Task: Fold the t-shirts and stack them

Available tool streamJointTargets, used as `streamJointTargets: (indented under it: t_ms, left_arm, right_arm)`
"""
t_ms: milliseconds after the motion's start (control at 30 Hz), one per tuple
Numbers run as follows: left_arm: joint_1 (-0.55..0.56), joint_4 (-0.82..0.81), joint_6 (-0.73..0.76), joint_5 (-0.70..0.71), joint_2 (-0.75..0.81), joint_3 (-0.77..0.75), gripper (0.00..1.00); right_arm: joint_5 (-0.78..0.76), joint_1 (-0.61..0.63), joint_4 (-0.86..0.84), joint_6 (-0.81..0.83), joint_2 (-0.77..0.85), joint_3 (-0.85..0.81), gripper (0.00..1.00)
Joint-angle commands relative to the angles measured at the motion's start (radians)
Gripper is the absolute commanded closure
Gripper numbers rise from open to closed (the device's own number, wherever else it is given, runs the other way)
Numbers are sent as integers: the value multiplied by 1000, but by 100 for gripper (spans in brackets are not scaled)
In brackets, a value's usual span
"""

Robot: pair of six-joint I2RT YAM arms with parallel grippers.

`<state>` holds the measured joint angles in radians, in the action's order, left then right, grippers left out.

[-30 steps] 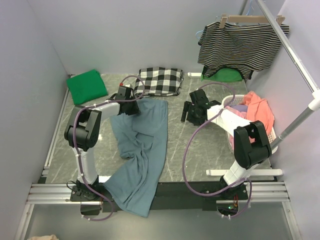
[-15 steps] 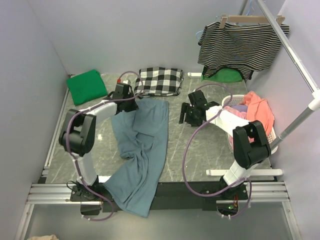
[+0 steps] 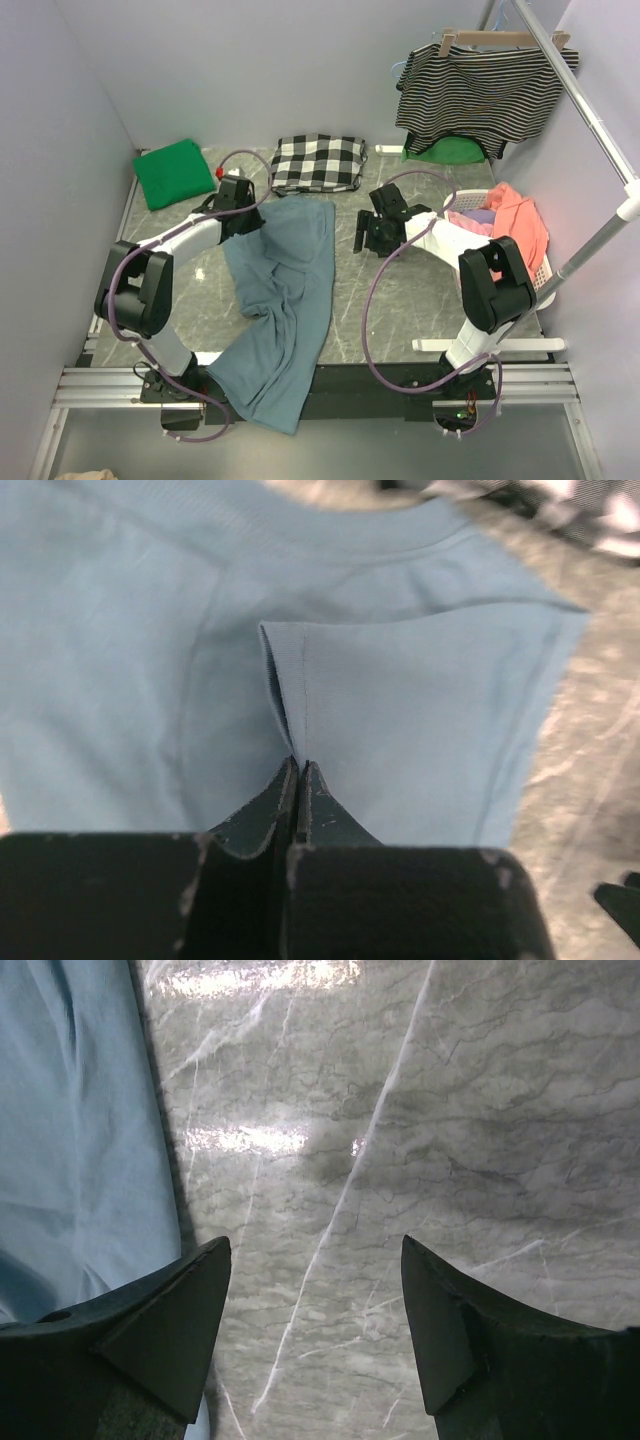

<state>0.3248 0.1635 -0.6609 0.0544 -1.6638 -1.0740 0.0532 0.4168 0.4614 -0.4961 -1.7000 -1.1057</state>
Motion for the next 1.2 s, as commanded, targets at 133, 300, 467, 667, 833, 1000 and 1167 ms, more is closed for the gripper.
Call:
streamJointTargets:
  t_ms: [133, 300, 467, 667, 833, 1000, 1167]
  left_arm:
    - [2, 54, -54, 145, -11, 17, 99]
    - [0, 19, -13, 110, -42, -7, 27]
    - [0, 10, -10, 113, -14, -26, 13]
    - [-9, 37, -5, 127, -59, -79, 11]
    - [-59, 16, -23, 88, -119, -93, 10]
    - [-99, -13, -20, 75, -152, -84, 10]
    - [-115, -54, -11, 27, -224, -112, 10]
  right_arm:
    - [-16, 14, 11, 16, 5, -33, 25]
    - [-3, 22, -1, 19, 10, -37, 25]
    - [4, 53, -1, 33, 13, -68, 24]
    - [123, 80, -108, 34, -7, -118, 22]
    - [201, 79, -168, 47, -154, -264, 21]
    - [313, 80, -188, 35, -300, -448, 21]
    - [358, 79, -153, 22, -464, -594, 21]
